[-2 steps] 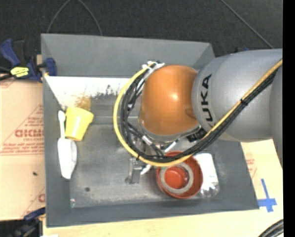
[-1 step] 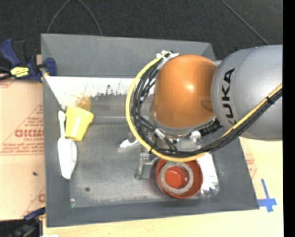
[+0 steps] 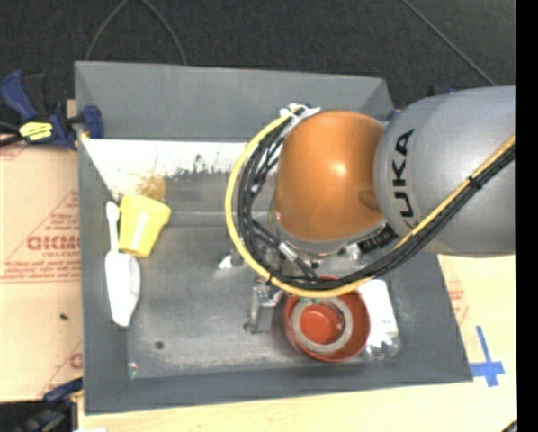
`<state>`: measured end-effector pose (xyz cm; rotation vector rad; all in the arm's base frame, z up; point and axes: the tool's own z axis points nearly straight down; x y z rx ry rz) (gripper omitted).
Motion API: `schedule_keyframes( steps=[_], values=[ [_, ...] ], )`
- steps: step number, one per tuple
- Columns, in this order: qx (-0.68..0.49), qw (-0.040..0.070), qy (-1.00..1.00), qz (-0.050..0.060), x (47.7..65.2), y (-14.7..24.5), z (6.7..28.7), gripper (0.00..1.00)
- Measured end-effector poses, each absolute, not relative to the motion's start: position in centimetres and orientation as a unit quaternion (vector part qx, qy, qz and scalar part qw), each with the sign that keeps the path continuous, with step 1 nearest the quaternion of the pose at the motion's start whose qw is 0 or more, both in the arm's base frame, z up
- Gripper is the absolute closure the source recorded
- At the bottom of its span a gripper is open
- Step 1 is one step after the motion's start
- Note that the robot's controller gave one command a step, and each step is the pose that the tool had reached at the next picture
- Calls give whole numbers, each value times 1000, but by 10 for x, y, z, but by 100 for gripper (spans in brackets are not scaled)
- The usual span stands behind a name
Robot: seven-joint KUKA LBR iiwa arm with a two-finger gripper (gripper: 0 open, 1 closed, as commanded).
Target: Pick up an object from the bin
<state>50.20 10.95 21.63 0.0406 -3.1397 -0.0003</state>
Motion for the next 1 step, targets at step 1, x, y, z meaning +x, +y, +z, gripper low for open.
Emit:
schedule_keyframes(
  steps=[1],
  values=[
    [8,-6,-1000,-1,500,96,285,0]
  ],
)
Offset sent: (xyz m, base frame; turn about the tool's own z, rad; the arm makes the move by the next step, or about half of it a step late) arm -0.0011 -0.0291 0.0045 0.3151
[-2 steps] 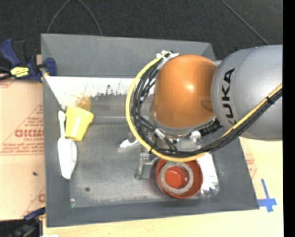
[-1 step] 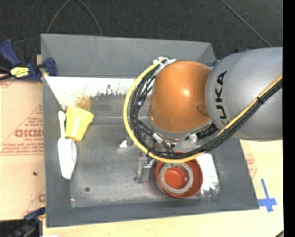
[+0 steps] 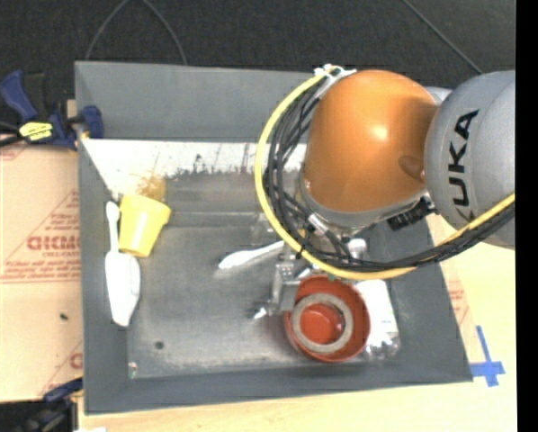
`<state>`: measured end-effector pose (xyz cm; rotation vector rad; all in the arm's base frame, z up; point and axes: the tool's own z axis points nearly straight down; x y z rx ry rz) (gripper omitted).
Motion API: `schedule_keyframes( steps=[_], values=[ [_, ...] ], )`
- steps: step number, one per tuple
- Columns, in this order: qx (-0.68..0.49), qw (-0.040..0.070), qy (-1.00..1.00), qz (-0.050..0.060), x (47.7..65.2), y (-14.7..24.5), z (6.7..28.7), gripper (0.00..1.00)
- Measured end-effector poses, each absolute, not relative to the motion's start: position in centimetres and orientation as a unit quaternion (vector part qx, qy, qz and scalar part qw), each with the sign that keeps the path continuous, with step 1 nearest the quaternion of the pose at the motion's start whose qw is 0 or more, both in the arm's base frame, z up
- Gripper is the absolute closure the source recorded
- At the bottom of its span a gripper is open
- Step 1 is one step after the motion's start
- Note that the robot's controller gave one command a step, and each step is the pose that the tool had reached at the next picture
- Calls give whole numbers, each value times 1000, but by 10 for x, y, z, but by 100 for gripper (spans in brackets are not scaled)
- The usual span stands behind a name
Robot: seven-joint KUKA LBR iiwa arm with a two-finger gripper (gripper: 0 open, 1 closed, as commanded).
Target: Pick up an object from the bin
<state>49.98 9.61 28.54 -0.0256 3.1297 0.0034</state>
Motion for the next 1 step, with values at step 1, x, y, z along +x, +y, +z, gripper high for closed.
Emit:
schedule_keyframes(
  steps=[1],
  values=[
    [122,-2,993,0,502,82,231,0]
  ],
)
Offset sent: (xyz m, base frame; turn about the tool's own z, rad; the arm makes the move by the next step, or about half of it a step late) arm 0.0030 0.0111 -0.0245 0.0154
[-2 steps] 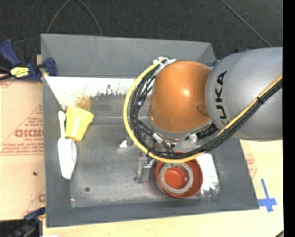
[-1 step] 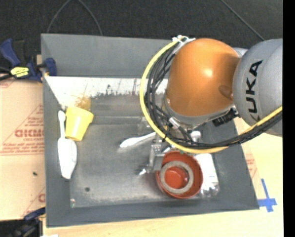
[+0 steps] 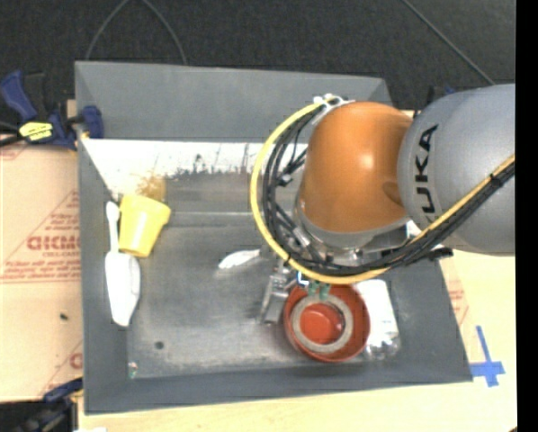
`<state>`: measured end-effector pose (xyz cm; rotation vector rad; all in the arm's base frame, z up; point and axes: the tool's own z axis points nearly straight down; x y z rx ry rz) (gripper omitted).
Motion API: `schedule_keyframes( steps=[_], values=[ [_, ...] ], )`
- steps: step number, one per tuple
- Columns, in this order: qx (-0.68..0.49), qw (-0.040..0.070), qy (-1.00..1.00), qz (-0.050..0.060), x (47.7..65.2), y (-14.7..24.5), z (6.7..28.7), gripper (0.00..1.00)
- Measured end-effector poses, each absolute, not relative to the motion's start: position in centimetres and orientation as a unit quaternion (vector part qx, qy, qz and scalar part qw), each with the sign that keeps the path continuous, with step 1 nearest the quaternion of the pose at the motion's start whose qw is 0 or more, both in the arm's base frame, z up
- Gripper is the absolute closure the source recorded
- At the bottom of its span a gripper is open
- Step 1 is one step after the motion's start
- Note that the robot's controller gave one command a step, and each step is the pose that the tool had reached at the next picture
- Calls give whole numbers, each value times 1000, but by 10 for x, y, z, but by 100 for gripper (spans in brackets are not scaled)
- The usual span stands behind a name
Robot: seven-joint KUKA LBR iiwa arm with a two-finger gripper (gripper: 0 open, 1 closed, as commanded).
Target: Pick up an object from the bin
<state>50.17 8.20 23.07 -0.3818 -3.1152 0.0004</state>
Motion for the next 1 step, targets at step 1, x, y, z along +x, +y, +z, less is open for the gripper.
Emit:
schedule_keyframes(
  steps=[1],
  values=[
    [-8,-4,-1000,-1,503,102,253,0]
  ],
)
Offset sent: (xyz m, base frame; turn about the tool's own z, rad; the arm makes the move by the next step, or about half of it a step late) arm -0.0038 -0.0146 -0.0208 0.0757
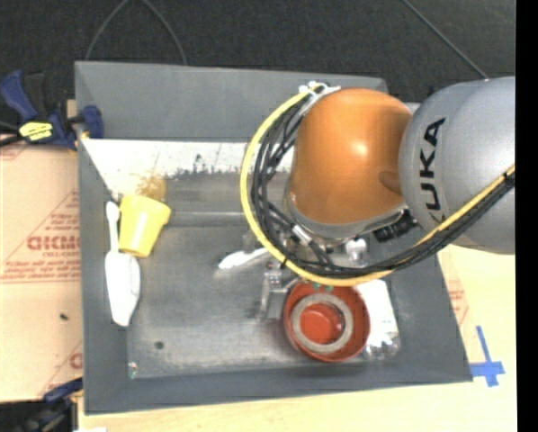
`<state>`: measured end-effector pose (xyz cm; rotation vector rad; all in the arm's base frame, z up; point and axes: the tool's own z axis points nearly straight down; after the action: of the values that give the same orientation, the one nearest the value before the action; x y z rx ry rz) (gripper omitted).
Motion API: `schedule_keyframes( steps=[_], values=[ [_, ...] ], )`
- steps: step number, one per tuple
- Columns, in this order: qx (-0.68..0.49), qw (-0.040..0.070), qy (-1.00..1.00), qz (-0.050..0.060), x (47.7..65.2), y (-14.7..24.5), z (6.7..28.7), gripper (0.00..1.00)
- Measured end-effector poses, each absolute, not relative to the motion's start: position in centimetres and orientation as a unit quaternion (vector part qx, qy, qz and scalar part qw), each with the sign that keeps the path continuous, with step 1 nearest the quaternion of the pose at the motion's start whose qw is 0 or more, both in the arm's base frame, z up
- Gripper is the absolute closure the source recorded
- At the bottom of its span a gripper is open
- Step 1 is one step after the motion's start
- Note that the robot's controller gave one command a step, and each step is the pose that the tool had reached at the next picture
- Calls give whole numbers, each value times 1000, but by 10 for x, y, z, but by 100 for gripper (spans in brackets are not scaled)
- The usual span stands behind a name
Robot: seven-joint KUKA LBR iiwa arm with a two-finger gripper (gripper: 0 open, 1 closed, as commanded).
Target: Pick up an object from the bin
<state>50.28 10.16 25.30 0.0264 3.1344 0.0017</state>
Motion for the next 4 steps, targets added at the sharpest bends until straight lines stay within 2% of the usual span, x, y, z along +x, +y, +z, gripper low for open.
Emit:
schedule_keyframes(
  steps=[1,2,3,4],
  values=[
    [153,-2,988,-1,500,72,218,0],
    [44,7,999,1,511,82,222,0],
    [154,-2,988,-1,496,46,218,0],
    [174,8,985,3,545,70,223,0]
  ],
)
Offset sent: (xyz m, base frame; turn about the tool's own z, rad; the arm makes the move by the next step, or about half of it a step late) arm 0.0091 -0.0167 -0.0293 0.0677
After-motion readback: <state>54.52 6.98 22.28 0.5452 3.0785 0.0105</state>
